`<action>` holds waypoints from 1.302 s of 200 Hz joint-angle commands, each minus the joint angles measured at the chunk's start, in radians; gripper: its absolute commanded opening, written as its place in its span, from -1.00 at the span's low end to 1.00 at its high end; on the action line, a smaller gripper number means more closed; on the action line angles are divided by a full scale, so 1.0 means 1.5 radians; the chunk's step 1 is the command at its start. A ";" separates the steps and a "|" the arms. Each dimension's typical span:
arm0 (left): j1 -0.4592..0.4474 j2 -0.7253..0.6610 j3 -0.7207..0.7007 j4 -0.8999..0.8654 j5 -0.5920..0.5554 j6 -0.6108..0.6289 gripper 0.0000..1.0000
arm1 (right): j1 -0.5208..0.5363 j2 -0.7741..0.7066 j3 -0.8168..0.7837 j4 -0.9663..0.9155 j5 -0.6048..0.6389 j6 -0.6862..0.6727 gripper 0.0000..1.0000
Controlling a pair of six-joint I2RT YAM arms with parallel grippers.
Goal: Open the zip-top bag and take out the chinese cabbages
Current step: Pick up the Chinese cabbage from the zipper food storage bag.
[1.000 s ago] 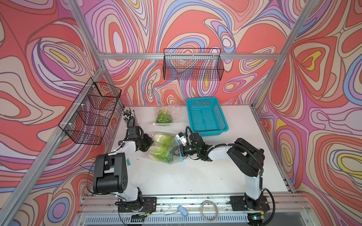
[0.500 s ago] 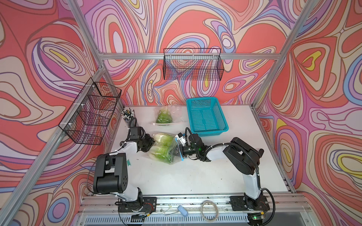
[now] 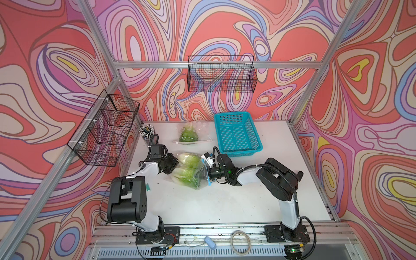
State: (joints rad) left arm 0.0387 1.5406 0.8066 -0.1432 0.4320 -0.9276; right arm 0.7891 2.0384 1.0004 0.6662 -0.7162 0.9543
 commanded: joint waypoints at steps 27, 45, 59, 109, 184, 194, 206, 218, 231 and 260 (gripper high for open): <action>0.001 -0.011 0.040 -0.055 -0.041 0.025 -1.00 | 0.004 -0.058 -0.022 -0.075 0.029 -0.052 -1.00; 0.007 -0.016 0.045 -0.065 -0.051 0.034 -1.00 | 0.005 -0.068 -0.027 -0.089 0.035 -0.063 -1.00; 0.011 -0.015 0.054 -0.076 -0.058 0.044 -1.00 | 0.004 -0.075 -0.032 -0.093 0.037 -0.069 -1.00; 0.031 -0.018 0.059 -0.107 -0.083 0.068 -1.00 | -0.003 -0.103 -0.051 -0.107 0.045 -0.077 -1.00; 0.070 -0.017 0.058 -0.119 -0.119 0.099 -1.00 | -0.010 -0.145 -0.074 -0.109 0.044 -0.074 -1.00; 0.071 -0.017 0.060 -0.120 -0.123 0.100 -1.00 | -0.011 -0.149 -0.077 -0.109 0.044 -0.074 -1.00; 0.074 -0.016 0.060 -0.119 -0.120 0.102 -1.00 | -0.011 -0.151 -0.080 -0.109 0.045 -0.073 -1.00; 0.076 -0.016 0.061 -0.119 -0.124 0.106 -1.00 | -0.012 -0.151 -0.082 -0.113 0.046 -0.073 -1.00; 0.082 -0.016 0.067 -0.126 -0.131 0.114 -1.00 | -0.013 -0.153 -0.083 -0.118 0.046 -0.074 -1.00; 0.096 -0.025 0.071 -0.130 -0.131 0.120 -1.00 | -0.015 -0.160 -0.087 -0.129 0.049 -0.079 -1.00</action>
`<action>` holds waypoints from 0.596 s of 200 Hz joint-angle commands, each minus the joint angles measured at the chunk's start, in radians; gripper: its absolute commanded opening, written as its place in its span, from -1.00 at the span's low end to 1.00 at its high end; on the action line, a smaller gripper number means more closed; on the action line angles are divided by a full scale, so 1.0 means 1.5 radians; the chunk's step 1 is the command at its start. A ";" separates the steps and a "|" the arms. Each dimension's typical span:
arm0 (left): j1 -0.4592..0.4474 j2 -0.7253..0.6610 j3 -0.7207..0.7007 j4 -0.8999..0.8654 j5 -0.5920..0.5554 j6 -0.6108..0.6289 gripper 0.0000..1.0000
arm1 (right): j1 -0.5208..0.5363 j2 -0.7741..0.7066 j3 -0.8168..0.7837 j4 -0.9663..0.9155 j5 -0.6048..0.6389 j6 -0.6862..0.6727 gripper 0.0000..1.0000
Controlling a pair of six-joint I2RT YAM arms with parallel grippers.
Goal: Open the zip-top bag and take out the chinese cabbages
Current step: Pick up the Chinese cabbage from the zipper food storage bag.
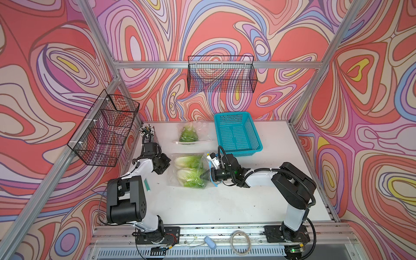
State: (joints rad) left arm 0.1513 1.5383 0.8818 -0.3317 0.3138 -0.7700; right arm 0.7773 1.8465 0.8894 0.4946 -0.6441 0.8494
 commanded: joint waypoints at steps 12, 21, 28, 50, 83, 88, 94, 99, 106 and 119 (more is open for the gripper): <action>0.021 -0.026 0.020 0.001 -0.035 0.016 -1.00 | -0.008 -0.032 -0.011 -0.012 0.002 -0.009 -1.00; 0.021 -0.023 0.019 0.005 -0.014 0.016 -1.00 | -0.008 -0.029 -0.009 -0.008 0.002 -0.008 -1.00; 0.021 -0.023 0.018 0.007 0.002 0.017 -1.00 | -0.008 -0.025 -0.006 -0.004 0.000 -0.005 -1.00; 0.021 -0.027 0.017 -0.006 -0.006 0.029 -1.00 | -0.008 -0.021 -0.003 -0.010 -0.002 -0.003 -1.00; 0.022 -0.036 0.022 -0.026 -0.061 0.043 -1.00 | -0.011 -0.053 -0.009 -0.056 0.021 -0.031 -1.00; 0.021 -0.036 0.023 -0.026 -0.066 0.043 -1.00 | -0.012 -0.053 -0.010 -0.061 0.024 -0.034 -1.00; 0.022 -0.035 0.024 -0.029 -0.072 0.044 -1.00 | -0.014 -0.071 -0.012 -0.066 0.029 -0.037 -1.00; 0.022 -0.034 0.026 -0.031 -0.077 0.045 -1.00 | -0.016 -0.078 -0.013 -0.070 0.031 -0.040 -1.00; 0.021 -0.033 0.028 -0.033 -0.082 0.047 -1.00 | -0.017 -0.085 -0.014 -0.073 0.033 -0.042 -1.00; 0.022 -0.032 0.031 -0.038 -0.090 0.052 -1.00 | -0.020 -0.095 -0.015 -0.086 0.038 -0.050 -1.00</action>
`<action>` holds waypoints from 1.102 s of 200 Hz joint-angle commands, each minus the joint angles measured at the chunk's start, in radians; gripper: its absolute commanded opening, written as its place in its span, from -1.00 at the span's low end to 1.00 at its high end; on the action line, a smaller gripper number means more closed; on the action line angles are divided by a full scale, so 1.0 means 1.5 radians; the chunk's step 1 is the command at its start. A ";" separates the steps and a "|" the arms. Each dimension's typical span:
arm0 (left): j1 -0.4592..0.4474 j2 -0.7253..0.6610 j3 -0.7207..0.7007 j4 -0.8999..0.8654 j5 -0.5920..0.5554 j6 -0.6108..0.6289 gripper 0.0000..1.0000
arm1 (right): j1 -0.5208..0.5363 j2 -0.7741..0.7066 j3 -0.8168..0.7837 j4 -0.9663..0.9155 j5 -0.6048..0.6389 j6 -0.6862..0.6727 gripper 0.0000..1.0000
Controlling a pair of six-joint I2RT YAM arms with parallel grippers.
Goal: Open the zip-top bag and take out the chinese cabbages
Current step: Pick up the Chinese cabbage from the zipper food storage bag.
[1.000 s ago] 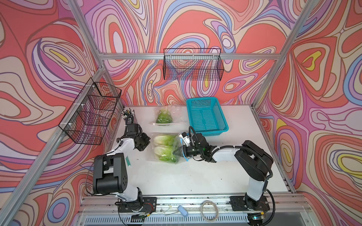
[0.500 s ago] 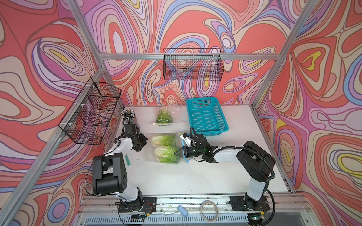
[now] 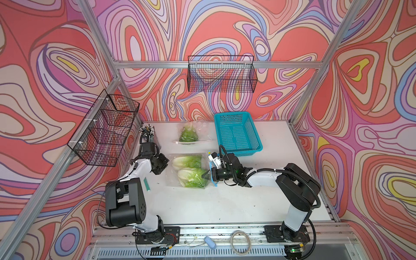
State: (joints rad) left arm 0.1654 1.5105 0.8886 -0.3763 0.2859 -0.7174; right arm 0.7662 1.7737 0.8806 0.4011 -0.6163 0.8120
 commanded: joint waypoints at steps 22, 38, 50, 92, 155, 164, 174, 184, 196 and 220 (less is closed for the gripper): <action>0.012 -0.015 0.031 -0.016 -0.089 0.024 -1.00 | -0.016 -0.059 -0.013 -0.040 0.023 -0.035 -1.00; 0.012 -0.017 0.034 -0.021 -0.101 0.029 -1.00 | -0.019 -0.068 -0.019 -0.046 0.025 -0.037 -1.00; 0.013 -0.018 0.037 -0.022 -0.106 0.032 -1.00 | -0.021 -0.074 -0.023 -0.049 0.029 -0.040 -1.00; 0.016 -0.010 0.044 -0.026 -0.119 0.038 -1.00 | -0.035 -0.112 -0.027 -0.085 0.047 -0.064 -1.00; 0.021 -0.002 0.046 -0.027 -0.137 0.044 -1.00 | -0.048 -0.151 -0.038 -0.122 0.067 -0.082 -1.00; 0.022 -0.002 0.047 -0.028 -0.142 0.046 -1.00 | -0.051 -0.157 -0.039 -0.128 0.070 -0.086 -1.00; 0.022 -0.002 0.048 -0.028 -0.146 0.048 -1.00 | -0.053 -0.164 -0.041 -0.134 0.075 -0.090 -1.00; 0.024 -0.002 0.049 -0.029 -0.149 0.049 -1.00 | -0.057 -0.174 -0.044 -0.140 0.081 -0.095 -1.00; 0.026 -0.001 0.049 -0.029 -0.152 0.051 -1.00 | -0.061 -0.187 -0.047 -0.151 0.088 -0.100 -1.00; 0.029 0.002 0.050 -0.028 -0.154 0.052 -1.00 | -0.069 -0.209 -0.053 -0.170 0.104 -0.111 -1.00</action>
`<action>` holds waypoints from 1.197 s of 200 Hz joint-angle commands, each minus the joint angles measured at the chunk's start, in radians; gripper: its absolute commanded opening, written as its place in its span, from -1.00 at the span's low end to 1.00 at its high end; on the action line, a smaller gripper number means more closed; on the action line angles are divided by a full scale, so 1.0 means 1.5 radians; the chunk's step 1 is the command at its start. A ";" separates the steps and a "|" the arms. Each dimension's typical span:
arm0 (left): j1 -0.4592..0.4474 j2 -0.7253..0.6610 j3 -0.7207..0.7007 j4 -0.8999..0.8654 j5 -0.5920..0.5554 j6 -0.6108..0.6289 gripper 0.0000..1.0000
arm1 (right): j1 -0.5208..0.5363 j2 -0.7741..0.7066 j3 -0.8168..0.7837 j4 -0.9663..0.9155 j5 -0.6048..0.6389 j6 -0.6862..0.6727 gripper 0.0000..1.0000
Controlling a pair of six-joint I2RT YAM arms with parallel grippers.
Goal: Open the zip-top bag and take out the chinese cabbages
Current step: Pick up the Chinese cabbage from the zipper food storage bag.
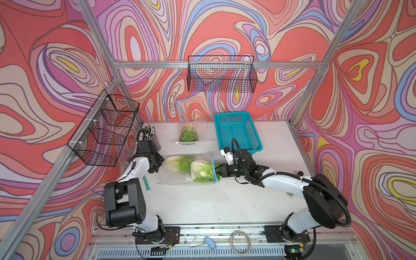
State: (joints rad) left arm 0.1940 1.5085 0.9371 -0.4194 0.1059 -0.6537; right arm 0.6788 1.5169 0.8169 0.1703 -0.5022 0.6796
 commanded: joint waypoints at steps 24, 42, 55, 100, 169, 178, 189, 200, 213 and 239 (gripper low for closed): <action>0.013 0.005 0.017 0.000 -0.038 0.011 -1.00 | -0.015 -0.055 -0.013 -0.036 0.042 -0.031 -1.00; 0.015 0.007 0.017 0.001 -0.036 0.011 -1.00 | -0.015 -0.066 -0.014 -0.044 0.049 -0.037 -1.00; 0.015 0.007 0.017 0.003 -0.038 0.012 -1.00 | -0.015 -0.071 -0.013 -0.048 0.049 -0.039 -1.00; 0.018 0.012 0.022 0.003 -0.041 0.013 -1.00 | -0.016 -0.096 -0.010 -0.088 0.068 -0.056 -1.00; 0.021 0.014 0.021 0.003 -0.044 0.014 -1.00 | -0.017 -0.183 -0.015 -0.125 0.131 -0.070 -1.00; 0.023 0.013 0.021 0.003 -0.045 0.014 -1.00 | -0.017 -0.193 -0.016 -0.127 0.136 -0.072 -1.00; 0.022 0.013 0.021 0.003 -0.044 0.014 -1.00 | -0.017 -0.205 -0.017 -0.132 0.144 -0.073 -1.00; 0.022 0.013 0.020 0.004 -0.042 0.014 -1.00 | -0.018 -0.217 -0.018 -0.134 0.150 -0.078 -1.00; 0.022 0.013 0.018 0.004 -0.042 0.013 -1.00 | -0.018 -0.231 -0.019 -0.138 0.162 -0.079 -1.00; 0.024 0.014 0.016 0.006 -0.042 0.013 -1.00 | -0.018 -0.263 -0.019 -0.146 0.187 -0.089 -1.00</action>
State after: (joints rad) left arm 0.2180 1.5154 0.9409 -0.4194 0.0765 -0.6395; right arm 0.6575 1.1820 0.7979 -0.0444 -0.2768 0.5774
